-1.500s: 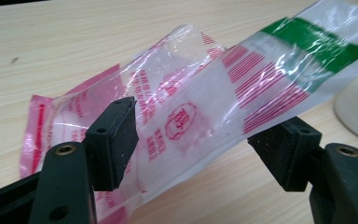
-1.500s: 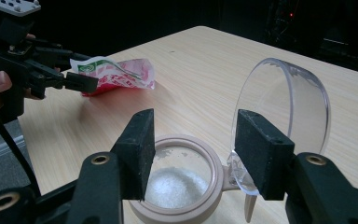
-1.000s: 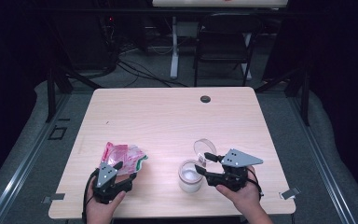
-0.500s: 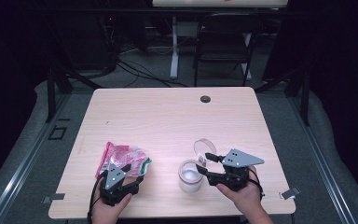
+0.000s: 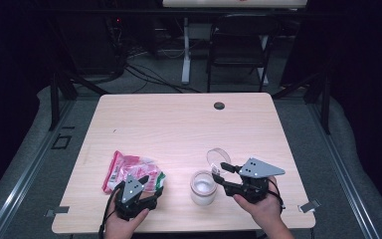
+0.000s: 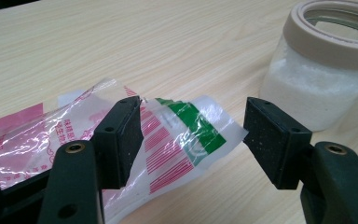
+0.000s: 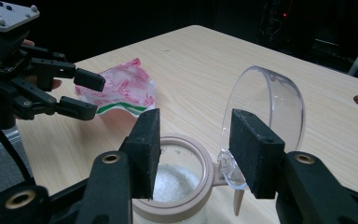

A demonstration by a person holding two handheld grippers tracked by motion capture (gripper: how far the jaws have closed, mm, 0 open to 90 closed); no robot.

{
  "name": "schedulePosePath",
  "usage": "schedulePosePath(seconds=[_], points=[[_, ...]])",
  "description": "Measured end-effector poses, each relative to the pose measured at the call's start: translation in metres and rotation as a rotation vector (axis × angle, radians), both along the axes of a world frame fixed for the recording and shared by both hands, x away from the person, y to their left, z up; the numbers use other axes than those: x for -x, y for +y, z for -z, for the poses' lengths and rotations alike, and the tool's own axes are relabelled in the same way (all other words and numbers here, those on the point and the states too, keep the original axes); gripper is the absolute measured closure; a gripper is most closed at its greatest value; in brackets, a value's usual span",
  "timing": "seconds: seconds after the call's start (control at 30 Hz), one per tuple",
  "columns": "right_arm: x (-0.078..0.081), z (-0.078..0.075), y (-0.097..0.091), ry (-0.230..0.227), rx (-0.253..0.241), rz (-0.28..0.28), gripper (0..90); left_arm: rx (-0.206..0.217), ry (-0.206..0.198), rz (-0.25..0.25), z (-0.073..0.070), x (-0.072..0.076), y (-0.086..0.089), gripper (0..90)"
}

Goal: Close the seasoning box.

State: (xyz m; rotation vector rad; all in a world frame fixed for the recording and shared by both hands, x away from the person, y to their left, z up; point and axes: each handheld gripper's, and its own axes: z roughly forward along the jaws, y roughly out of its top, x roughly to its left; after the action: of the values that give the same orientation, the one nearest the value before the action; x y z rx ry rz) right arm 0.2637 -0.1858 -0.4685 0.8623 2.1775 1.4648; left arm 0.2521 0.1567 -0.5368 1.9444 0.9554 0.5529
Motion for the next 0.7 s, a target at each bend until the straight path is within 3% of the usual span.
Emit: schedulePosePath(seconds=[0.4, 0.7], points=[[0.000, -0.008, -0.006, -0.007, 0.018, 0.042, 62.4, 0.003, 0.000, 0.011, -0.007, 0.000, -0.007, 36.5], [0.000, -0.011, -0.009, 0.001, 0.031, 0.039, 67.8, 0.011, 0.001, 0.012, -0.012, 0.000, -0.008, 37.3]])
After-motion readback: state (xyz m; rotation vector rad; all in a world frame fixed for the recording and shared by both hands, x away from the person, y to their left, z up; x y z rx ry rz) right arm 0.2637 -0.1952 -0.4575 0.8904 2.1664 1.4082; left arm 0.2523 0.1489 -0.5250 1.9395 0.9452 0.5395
